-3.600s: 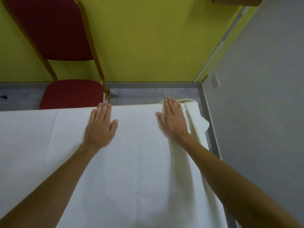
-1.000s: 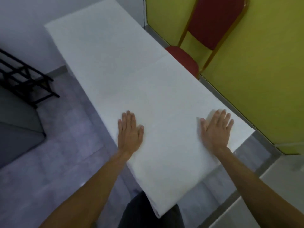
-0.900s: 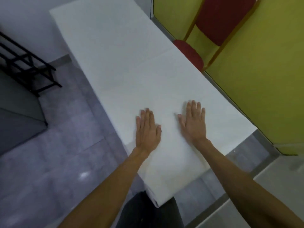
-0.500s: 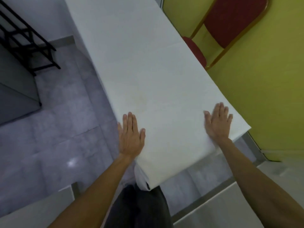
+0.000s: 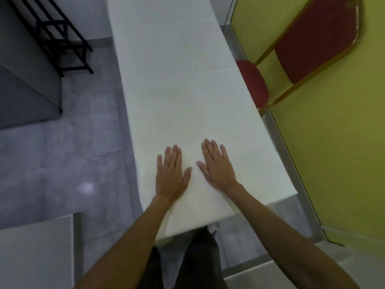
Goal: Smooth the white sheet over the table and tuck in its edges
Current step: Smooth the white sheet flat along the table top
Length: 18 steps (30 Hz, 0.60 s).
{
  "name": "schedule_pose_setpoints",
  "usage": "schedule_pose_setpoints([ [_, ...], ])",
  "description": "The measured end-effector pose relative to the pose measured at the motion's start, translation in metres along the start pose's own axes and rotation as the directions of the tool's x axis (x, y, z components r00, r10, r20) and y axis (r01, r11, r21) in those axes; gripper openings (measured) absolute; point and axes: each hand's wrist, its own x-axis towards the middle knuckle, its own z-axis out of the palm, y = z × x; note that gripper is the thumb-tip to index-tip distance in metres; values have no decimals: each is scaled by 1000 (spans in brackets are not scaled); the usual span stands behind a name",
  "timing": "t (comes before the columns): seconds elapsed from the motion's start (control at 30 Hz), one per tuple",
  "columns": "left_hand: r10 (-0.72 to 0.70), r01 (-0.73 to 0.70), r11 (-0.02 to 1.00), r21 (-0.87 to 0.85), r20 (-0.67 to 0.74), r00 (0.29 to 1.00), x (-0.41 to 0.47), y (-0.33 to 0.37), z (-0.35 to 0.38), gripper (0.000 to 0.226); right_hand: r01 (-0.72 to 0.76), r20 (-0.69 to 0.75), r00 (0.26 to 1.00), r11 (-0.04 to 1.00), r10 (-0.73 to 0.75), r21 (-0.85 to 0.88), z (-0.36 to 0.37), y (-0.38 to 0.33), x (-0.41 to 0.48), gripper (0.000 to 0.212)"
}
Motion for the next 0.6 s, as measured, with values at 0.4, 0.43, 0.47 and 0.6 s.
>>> schedule_pose_setpoints([
  [0.4,-284,289,957,24,-120,951,5,-35,-13,82,-278,-43,959,959,280,52,-42,175,-11,80],
  [0.43,-204,207,978,13,-119,972,14,-19,-9,80,-167,-54,984,984,170,52,-37,154,-4,76],
  [0.47,-119,120,993,3,-106,987,23,1,-4,77,-62,-51,997,996,65,57,-30,131,2,73],
  [0.6,57,-56,997,48,-18,998,40,60,16,70,149,-46,988,989,-148,8,-12,70,16,67],
])
